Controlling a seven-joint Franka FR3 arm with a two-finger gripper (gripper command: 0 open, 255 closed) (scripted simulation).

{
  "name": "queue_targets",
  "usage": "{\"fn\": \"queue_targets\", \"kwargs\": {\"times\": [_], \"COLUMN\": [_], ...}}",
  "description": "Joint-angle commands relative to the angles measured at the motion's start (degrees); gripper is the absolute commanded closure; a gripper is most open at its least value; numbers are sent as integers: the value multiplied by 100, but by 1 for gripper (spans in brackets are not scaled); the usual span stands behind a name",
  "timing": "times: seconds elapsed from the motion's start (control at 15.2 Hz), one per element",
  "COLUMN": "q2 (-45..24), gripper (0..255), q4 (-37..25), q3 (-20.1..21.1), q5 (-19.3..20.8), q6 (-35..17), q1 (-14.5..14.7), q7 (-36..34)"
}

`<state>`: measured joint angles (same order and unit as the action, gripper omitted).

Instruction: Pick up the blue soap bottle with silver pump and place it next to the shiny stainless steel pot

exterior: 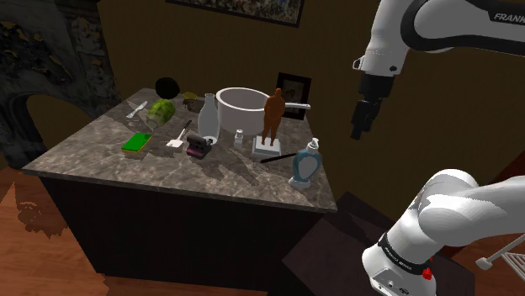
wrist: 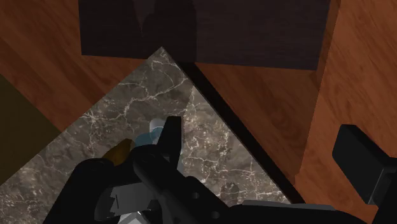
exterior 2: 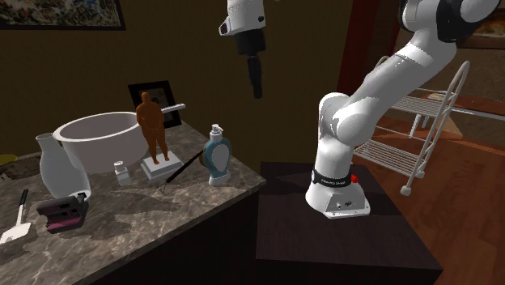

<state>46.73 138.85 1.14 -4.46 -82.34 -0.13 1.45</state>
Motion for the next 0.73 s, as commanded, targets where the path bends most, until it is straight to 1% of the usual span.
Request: {"fn": "queue_targets", "kwargs": {"times": [0.0,0.33,0.66], "q2": [0,-773,-1678], "gripper": [0,0,0], "q4": [0,92,-11], "q3": [0,-112,-211], "q5": [0,391,749], "q6": [0,-916,-1795], "q1": [0,-47,-108], "q7": [0,415,746]}}
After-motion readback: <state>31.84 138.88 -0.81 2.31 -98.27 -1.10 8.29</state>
